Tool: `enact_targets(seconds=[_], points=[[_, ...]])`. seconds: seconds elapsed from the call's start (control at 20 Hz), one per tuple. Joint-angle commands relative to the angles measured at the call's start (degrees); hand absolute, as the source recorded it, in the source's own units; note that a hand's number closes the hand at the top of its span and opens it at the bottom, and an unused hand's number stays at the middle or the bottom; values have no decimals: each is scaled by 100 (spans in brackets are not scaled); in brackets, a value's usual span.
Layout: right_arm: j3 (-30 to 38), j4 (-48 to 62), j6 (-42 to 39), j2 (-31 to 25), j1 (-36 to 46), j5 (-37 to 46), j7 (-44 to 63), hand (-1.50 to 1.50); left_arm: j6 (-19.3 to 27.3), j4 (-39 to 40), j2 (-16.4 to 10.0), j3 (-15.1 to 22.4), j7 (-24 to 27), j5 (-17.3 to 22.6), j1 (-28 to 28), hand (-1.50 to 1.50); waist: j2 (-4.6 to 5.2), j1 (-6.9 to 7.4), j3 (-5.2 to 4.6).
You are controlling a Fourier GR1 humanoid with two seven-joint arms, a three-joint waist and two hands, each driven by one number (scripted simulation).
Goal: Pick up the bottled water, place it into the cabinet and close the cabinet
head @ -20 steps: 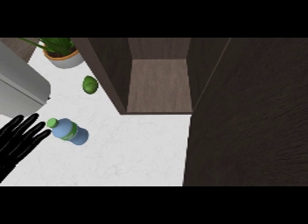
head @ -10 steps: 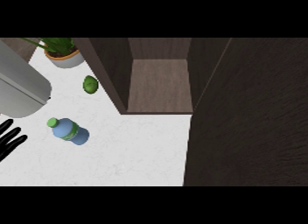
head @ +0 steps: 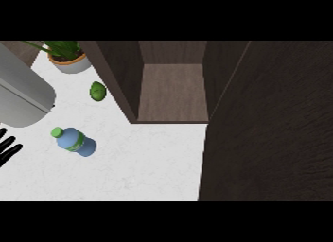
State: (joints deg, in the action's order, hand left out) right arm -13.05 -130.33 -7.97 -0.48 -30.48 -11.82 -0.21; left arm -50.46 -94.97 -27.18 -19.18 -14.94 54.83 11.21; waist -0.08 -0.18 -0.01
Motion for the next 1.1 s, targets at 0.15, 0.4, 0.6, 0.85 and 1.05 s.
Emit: enact_targets(seconds=[0.15,0.4,0.6,0.85,1.05], points=[[199,325,-180,-67,-26,-70,-454,-150,-253,1138,515,-281,455,-1128,-853,-150,9,-27,-1],[276,116,-296,-241,-243,-259,-361,-150,-751,2200,156,-623,778,-1609,-1417,-150,11,-45,-3],[140,178,-185,-150,-28,-119,-340,-150,-876,2377,530,-716,1428,-2530,-1391,-150,12,-15,-4],[-30,267,-443,-178,-571,-104,-894,-150,-1128,3160,382,-732,2253,-3586,-1788,-150,14,-47,-5],[230,75,-376,-301,-363,-327,-571,-150,-794,3750,394,-561,2655,-4059,-2321,-150,14,-44,-4]])
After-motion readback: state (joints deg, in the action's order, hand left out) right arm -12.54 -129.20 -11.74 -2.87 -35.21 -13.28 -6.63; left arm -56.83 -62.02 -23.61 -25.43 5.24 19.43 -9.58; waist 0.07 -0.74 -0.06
